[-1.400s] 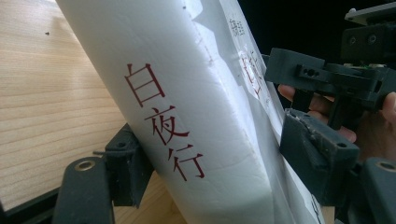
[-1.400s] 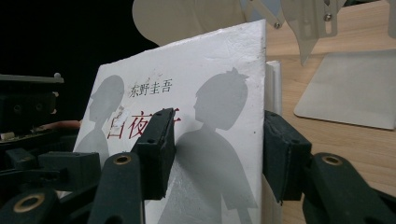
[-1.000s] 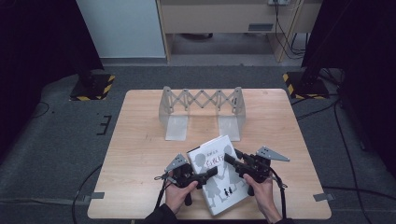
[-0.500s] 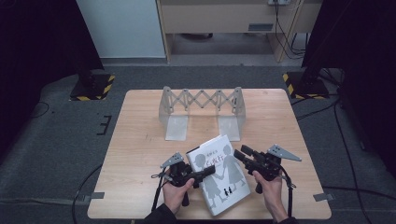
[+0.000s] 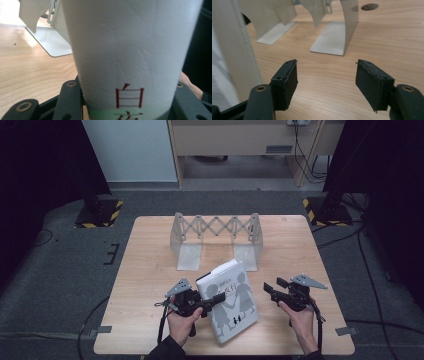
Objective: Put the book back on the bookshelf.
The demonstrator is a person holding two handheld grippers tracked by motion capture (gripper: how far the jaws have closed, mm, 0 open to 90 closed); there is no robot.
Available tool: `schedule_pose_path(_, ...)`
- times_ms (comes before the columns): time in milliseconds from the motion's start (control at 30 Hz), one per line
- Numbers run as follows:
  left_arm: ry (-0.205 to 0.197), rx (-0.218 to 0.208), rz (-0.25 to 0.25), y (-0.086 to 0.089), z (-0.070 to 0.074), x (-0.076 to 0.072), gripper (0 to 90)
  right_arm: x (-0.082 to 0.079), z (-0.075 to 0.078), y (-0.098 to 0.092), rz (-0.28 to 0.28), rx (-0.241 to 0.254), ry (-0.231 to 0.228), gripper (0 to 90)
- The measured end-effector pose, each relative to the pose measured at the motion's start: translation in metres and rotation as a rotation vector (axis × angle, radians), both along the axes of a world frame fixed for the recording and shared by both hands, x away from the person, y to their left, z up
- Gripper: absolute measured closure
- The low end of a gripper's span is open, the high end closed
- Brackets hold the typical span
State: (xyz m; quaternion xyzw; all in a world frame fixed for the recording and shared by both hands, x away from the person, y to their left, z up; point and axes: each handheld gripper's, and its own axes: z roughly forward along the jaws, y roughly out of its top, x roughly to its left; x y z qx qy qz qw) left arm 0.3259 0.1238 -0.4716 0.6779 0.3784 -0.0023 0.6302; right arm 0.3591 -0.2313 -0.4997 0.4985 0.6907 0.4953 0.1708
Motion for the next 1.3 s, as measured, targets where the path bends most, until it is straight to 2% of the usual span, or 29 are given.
schedule_pose_path(133, -0.012, 0.016, -0.005, 0.001, 0.006, -0.001, 52.3, 0.003, -0.005, -0.004, -0.015, -0.038, 0.028, 28.6)
schedule_pose_path(200, -0.01, 0.019, -0.001, 0.003, 0.008, -0.001, 52.4, 0.004, -0.008, -0.006, -0.025, -0.08, 0.036, 27.3)
schedule_pose_path(300, -0.008, 0.024, 0.005, 0.006, 0.012, 0.0, 52.4, 0.005, -0.011, -0.009, -0.044, -0.109, 0.051, 25.3)
schedule_pose_path(567, -0.024, 0.075, 0.037, 0.018, 0.029, -0.002, 52.6, 0.009, -0.019, -0.016, -0.066, -0.224, 0.082, 23.7)
schedule_pose_path(767, -0.04, 0.112, 0.073, 0.029, 0.04, -0.002, 52.6, 0.011, -0.023, -0.022, -0.093, -0.261, 0.101, 21.1)
schedule_pose_path(900, -0.049, 0.119, 0.1, 0.037, 0.046, -0.002, 52.6, 0.012, -0.026, -0.023, -0.104, -0.311, 0.11, 18.6)
schedule_pose_path(933, -0.049, 0.119, 0.1, 0.037, 0.046, -0.002, 52.6, 0.012, -0.026, -0.023, -0.104, -0.311, 0.11, 18.6)
schedule_pose_path(1167, -0.09, 0.106, 0.187, 0.065, 0.064, -0.001, 52.6, 0.013, -0.032, -0.025, -0.114, -0.349, 0.133, 13.6)
schedule_pose_path(1300, -0.108, 0.136, 0.235, 0.077, 0.071, 0.0, 52.5, 0.014, -0.036, -0.024, -0.113, -0.363, 0.147, 11.9)
